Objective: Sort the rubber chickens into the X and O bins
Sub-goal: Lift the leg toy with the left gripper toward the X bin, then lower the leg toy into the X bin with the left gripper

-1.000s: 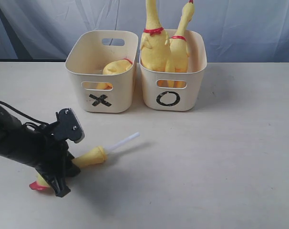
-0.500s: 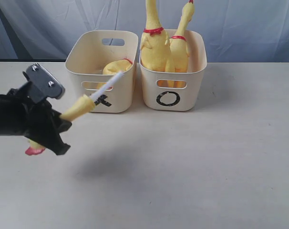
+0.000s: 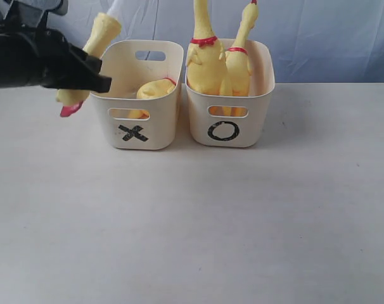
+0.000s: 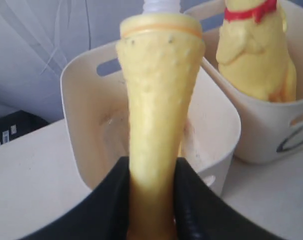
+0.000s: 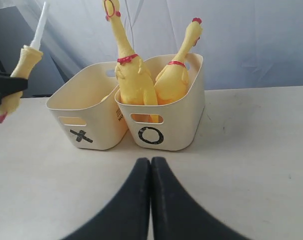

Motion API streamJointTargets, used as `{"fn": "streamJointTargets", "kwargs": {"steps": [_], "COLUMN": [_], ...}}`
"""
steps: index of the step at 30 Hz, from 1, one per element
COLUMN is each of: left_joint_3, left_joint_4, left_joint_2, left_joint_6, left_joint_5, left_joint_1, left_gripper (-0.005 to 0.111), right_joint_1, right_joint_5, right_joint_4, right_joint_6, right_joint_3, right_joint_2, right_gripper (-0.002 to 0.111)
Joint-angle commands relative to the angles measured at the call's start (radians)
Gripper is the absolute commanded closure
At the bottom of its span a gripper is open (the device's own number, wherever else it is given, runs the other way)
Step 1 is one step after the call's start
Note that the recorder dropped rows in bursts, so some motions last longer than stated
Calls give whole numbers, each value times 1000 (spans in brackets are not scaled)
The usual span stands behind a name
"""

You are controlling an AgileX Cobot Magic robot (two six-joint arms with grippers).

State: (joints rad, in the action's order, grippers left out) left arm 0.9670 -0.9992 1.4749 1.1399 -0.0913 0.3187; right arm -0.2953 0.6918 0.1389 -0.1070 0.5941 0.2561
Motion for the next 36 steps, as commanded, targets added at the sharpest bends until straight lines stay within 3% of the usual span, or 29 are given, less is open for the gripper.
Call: {"fn": "streamJointTargets", "kwargs": {"steps": [1,9,20,36], "left_joint_3": [117,294,532,618], "left_joint_4": [-22,-22,-24,99], "left_joint_2": [76,222,445,665], "left_joint_6": [-42,-42,-67,-63], "left_joint_5": [2,66,46,13], "left_joint_1": [-1,-1,-9,-9], "left_gripper": [107,107,107,107], "right_joint_1": [3,3,3,3], "right_joint_5": [1,13,18,26], "right_joint_4": [-2,-2,2,1], "right_joint_6": [5,5,5,5], "right_joint_3": [-2,-2,-2,-4], "right_joint_2": [-3,-3,-3,-3], "right_gripper": [108,108,108,108]}}
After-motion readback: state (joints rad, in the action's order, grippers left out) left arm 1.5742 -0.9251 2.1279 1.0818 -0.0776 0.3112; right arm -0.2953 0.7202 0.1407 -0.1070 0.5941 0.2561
